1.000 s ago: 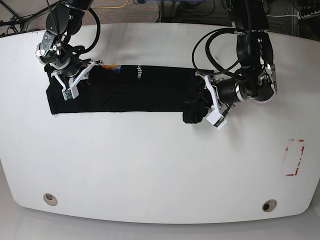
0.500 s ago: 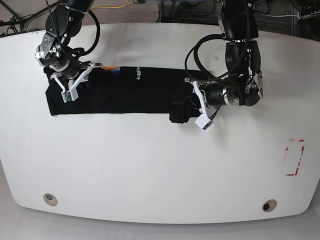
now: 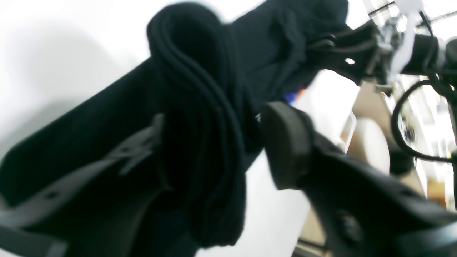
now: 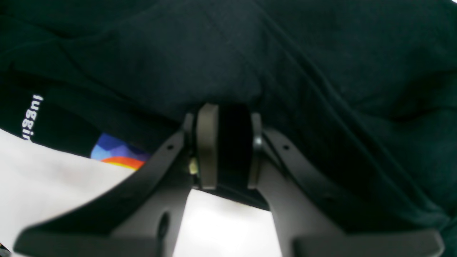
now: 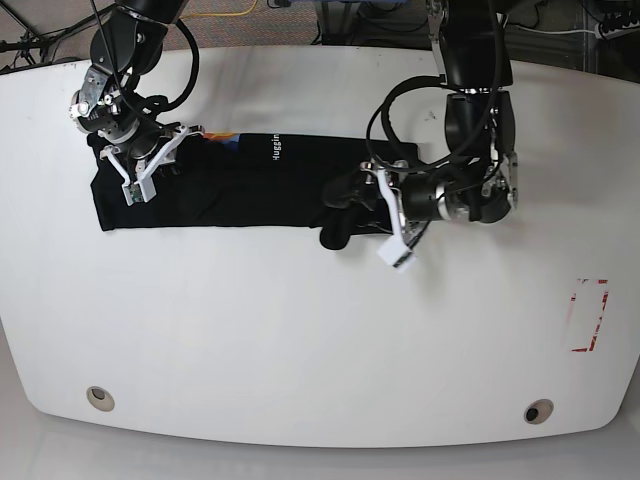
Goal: Fold the T-shirt properly
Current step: 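Fold the strip end with the left gripper toward the right gripper, then release and regrasp the folded strip ends with both grippers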
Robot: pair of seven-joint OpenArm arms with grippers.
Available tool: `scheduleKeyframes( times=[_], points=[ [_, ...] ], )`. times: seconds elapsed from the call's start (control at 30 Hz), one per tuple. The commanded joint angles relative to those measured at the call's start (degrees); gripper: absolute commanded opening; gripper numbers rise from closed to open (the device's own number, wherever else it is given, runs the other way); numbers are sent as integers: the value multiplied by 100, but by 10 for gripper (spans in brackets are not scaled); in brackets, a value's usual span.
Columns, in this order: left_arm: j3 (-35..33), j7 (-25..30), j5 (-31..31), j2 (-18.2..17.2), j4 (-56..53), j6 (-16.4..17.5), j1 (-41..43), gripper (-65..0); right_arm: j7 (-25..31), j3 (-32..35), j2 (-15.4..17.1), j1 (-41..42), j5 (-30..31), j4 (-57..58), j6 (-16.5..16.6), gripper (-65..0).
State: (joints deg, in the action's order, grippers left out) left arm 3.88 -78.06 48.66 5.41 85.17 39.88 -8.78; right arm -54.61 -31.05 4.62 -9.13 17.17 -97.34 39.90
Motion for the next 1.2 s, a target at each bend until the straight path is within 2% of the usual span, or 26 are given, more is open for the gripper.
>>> scheduleKeyframes(
  times=[0.0, 0.1, 0.27, 0.53, 0.7, 0.77, 0.9, 1.0, 1.1, 1.17],
  points=[
    [-375, 136, 342, 140, 261, 12, -243, -251, 94, 85, 70, 55, 81, -108, 10, -536],
    [-665, 153, 298, 123, 560, 12, -314, -247, 94, 252, 78, 55, 72, -108, 10, -537],
    [-639, 153, 52, -141, 886, 12, -516, -244, 94, 454, 122, 73, 81, -117, 10, -539],
    [-155, 241, -44, -748, 877, 12, -525, -247, 94, 472, 122, 55, 99, -117, 10, -539],
    [-41, 558, -414, -1029, 903, 12, -322, -254, 94, 472, 122, 73, 99, -125, 10, -539],
    [-23, 681, -572, -1090, 912, 12, -199, -286, 94, 472, 122, 73, 99, -169, 10, -539],
    [56, 980, -968, -1134, 842, 12, 100, -453, 68, 472, 122, 64, 99, -459, 10, -534],
    [179, 1244, -1196, -1117, 745, 12, 302, -543, 24, 489, 122, 64, 99, -662, 10, -533],
    [285, 1542, -1249, -1108, 675, 12, 469, -572, -275, 489, 114, 187, 107, -846, 10, -526],
    [337, 1745, -1258, -1108, 639, 12, 583, -572, -574, 454, 114, 319, 107, -961, 10, -493]
  ],
)
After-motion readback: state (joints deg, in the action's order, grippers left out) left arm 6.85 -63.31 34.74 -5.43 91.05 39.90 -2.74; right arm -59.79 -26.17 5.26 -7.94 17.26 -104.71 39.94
